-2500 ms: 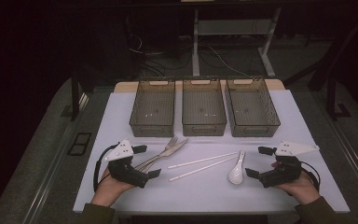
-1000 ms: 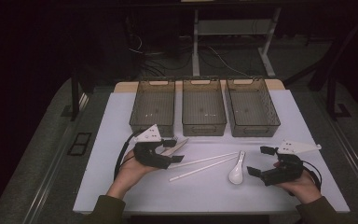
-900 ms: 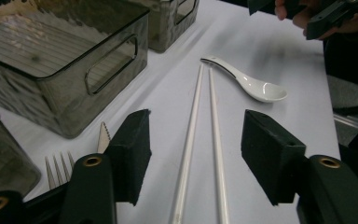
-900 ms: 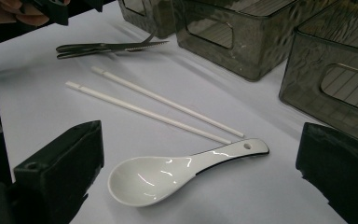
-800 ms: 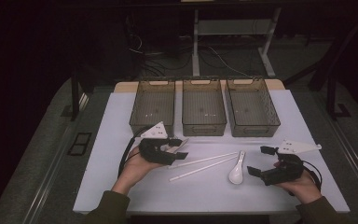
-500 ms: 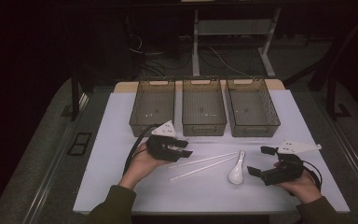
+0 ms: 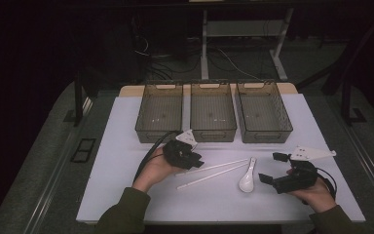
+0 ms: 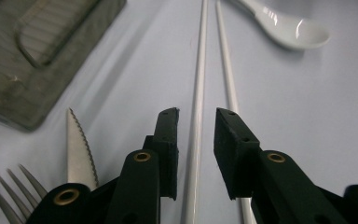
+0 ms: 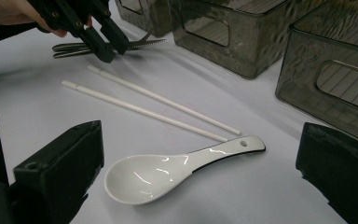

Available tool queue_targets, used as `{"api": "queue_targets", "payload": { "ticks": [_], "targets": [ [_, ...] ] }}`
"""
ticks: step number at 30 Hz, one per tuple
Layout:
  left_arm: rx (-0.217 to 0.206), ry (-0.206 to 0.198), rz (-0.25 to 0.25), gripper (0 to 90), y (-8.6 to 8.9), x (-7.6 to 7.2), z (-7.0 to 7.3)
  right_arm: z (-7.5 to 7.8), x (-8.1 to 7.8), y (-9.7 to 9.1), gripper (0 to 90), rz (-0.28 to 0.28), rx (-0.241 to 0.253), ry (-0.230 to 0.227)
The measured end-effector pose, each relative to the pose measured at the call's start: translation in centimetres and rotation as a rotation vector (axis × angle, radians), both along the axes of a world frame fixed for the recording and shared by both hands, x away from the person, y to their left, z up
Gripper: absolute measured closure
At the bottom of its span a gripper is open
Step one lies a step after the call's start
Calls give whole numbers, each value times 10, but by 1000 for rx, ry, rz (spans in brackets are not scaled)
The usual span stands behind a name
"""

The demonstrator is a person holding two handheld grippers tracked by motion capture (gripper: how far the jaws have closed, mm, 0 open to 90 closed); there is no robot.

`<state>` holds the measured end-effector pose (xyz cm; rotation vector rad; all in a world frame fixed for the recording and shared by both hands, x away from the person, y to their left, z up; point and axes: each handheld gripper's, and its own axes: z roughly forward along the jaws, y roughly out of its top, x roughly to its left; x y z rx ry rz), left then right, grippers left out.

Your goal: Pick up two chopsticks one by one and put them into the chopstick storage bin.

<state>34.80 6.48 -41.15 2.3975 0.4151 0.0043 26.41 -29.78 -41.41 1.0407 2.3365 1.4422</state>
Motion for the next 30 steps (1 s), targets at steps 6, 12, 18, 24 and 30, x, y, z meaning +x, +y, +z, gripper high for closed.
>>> {"api": "queue_targets", "payload": {
  "ticks": [6,12,18,24,30],
  "targets": [
    [110,22,-26,724,-10,1,-4,0,0,0,6,-2,1,3],
    [178,9,-59,755,-18,4,-4,0,0,0,6,-4,1,5],
    [242,31,-73,764,-24,6,-6,0,0,-1,6,-5,2,6],
    [310,48,-89,777,-32,7,-6,0,0,-1,6,-6,2,7],
    [359,44,-101,796,-39,9,-5,0,1,-1,6,-7,5,4]
  ]
}}
